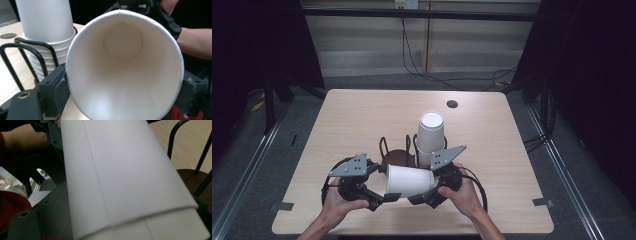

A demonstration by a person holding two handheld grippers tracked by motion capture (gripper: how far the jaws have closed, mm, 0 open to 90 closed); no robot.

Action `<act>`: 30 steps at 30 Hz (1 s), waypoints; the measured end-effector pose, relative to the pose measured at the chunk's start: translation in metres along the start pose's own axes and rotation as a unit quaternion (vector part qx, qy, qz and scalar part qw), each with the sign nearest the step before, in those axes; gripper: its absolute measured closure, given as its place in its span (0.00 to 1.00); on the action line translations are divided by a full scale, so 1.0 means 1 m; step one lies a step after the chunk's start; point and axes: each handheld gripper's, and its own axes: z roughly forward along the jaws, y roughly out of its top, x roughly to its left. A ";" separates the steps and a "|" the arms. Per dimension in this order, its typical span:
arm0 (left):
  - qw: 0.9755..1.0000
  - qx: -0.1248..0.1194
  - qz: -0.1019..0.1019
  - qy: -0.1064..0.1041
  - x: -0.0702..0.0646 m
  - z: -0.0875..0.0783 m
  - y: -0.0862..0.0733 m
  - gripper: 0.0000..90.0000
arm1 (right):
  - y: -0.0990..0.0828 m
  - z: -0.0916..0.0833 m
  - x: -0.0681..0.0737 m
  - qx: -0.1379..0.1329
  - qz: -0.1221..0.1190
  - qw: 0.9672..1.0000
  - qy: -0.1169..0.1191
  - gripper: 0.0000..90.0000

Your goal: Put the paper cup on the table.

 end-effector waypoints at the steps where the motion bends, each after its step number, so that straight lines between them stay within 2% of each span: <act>1: 1.000 0.001 0.000 0.002 0.000 0.000 0.000 0.17 | 0.000 0.000 0.000 0.000 0.000 1.000 0.000 0.16; 3: 1.000 0.001 -0.006 0.005 0.001 0.000 0.000 0.17 | 0.000 -0.001 0.000 0.004 0.005 1.000 -0.009 0.16; 4: 1.000 0.004 -0.011 0.006 0.003 -0.001 0.000 0.17 | -0.001 -0.002 -0.001 0.003 0.008 1.000 -0.022 0.16; 8: 1.000 0.005 -0.015 0.014 0.004 -0.004 0.001 0.17 | -0.002 -0.005 -0.003 -0.006 0.012 1.000 -0.023 0.16; 15: 1.000 0.008 -0.024 0.012 0.009 -0.007 0.002 0.17 | -0.004 -0.015 -0.003 -0.025 0.014 0.999 -0.035 0.15; 20: 0.999 0.017 -0.033 0.020 0.011 -0.010 0.002 0.17 | -0.005 -0.020 -0.001 -0.029 0.013 0.998 -0.048 0.15; 22: 0.999 0.025 -0.034 0.025 0.012 -0.010 0.001 0.17 | -0.006 -0.022 -0.001 -0.028 0.014 0.998 -0.060 0.15; 30: 0.997 0.046 -0.045 0.033 0.016 -0.014 -0.001 0.17 | -0.008 -0.028 -0.003 -0.038 0.017 0.996 -0.076 0.15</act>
